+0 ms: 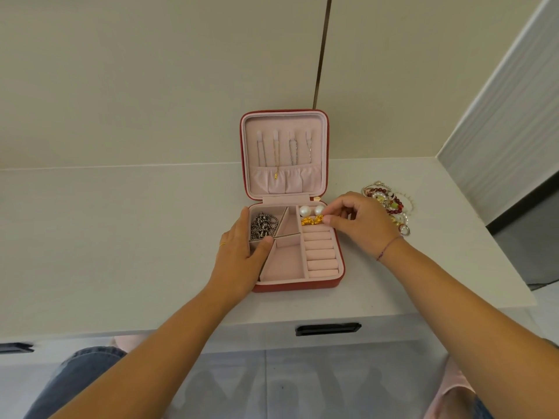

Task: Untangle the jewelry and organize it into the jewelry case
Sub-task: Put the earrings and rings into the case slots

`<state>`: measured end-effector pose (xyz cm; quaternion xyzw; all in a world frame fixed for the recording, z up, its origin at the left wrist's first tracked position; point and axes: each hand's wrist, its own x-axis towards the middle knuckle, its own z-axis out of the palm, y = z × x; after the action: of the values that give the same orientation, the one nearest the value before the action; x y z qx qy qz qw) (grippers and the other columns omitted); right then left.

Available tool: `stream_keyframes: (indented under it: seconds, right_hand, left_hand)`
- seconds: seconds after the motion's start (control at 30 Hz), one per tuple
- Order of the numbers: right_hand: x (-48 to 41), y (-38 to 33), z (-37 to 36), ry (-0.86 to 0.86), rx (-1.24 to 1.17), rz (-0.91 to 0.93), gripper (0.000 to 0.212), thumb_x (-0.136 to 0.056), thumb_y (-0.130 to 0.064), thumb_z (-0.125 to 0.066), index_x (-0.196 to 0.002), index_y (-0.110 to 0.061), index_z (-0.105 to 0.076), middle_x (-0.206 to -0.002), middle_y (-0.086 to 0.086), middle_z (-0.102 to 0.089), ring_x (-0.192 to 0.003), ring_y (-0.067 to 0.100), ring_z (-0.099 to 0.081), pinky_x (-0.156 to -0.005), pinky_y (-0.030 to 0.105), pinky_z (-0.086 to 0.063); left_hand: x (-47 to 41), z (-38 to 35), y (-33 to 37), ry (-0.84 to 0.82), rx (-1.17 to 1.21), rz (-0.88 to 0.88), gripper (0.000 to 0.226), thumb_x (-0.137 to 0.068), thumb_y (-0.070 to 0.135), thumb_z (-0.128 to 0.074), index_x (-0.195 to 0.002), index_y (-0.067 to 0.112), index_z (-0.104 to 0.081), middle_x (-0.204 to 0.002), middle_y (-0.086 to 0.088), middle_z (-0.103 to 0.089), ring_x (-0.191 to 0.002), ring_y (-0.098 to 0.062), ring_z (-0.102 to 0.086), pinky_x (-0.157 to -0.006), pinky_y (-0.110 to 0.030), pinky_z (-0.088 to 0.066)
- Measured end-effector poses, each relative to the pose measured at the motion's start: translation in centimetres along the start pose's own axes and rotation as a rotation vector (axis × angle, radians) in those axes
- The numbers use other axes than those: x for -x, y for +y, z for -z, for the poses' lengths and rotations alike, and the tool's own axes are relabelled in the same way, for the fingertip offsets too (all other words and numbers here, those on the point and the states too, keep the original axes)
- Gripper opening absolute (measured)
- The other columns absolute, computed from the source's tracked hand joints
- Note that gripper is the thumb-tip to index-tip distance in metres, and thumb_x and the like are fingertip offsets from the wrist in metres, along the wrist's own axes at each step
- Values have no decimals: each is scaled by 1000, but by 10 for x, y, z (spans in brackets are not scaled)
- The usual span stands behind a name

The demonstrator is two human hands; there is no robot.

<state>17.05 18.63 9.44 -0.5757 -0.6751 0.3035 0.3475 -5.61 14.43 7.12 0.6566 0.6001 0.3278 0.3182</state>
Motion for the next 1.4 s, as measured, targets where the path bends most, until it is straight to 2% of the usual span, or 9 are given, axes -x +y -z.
stream_keyframes:
  seconds: [0.13,0.23,0.4,0.53,0.73,0.87,1.2,1.33,1.4]
  right_hand:
    - [-2,-1,0,-8,77,13,10,-78,-11,-74,-84,-17,-70,-82,-3,-60,-70,5,-50,-65,9,-42]
    - [-2,1,0,-9,126,13,10,-78,-13,-74,-82,-20,-69,-80,-3,-60,-70,7,-51,-64,10,-41]
    - [-6,-4,1,-65,133,-63,10,-79,-12,-74,-79,-20,-67,-76,0,-64,-70,12,-55,-70,26,-50]
    - [-3,-4,0,-47,-13,-113,8,-78,-11,-75,-82,-15,-69,-76,0,-63,-68,8,-53,-65,15,-47]
    - [-2,15,20,249,-136,-158,8,-80,-13,-73,-81,-20,-69,-75,-9,-63,-68,2,-54,-70,13,-44]
    - [-11,41,49,363,53,-228,9,-80,-13,-73,-87,-19,-72,-84,2,-59,-72,10,-51,-77,23,-44]
    - [-26,61,63,159,415,-237,12,-84,-18,-70,-95,-17,-73,-97,1,-47,-100,24,-50,-87,34,-43]
    - [-24,60,61,180,337,-224,7,-83,-17,-70,-89,-17,-72,-97,0,-50,-93,17,-49,-78,22,-38]
    - [-20,58,62,207,229,-235,5,-82,-17,-72,-87,-19,-72,-91,-1,-53,-84,15,-52,-61,13,-42]
  left_hand:
    - [1,1,3,7,5,-16,49,-98,31,-47,-136,47,-19,-121,21,-35,-113,-5,-28,-93,-25,-26]
    - [1,1,2,5,-2,-3,53,-98,32,-47,-144,38,-21,-122,21,-35,-113,-4,-27,-94,-25,-25]
    - [1,1,2,5,-11,2,54,-99,32,-46,-145,37,-19,-122,20,-33,-113,-4,-25,-94,-25,-24]
    - [1,1,3,4,2,-5,50,-99,32,-46,-141,41,-21,-122,21,-35,-113,-5,-27,-93,-26,-26]
    - [1,1,3,6,-12,-7,51,-98,33,-46,-144,37,-23,-122,21,-36,-115,-7,-29,-93,-26,-26]
    - [2,1,3,-2,5,-11,46,-99,32,-45,-133,48,-19,-120,20,-36,-114,-5,-28,-93,-25,-26]
    - [0,0,-3,2,-2,-8,46,-98,35,-46,-141,39,-28,-126,15,-46,-118,-15,-39,-96,-31,-33]
    - [2,1,3,-11,10,-21,41,-99,33,-45,-127,51,-21,-124,21,-40,-114,-7,-32,-94,-28,-28]
    - [1,2,1,-10,15,-26,40,-98,34,-45,-129,50,-24,-125,20,-42,-115,-10,-35,-95,-30,-31]
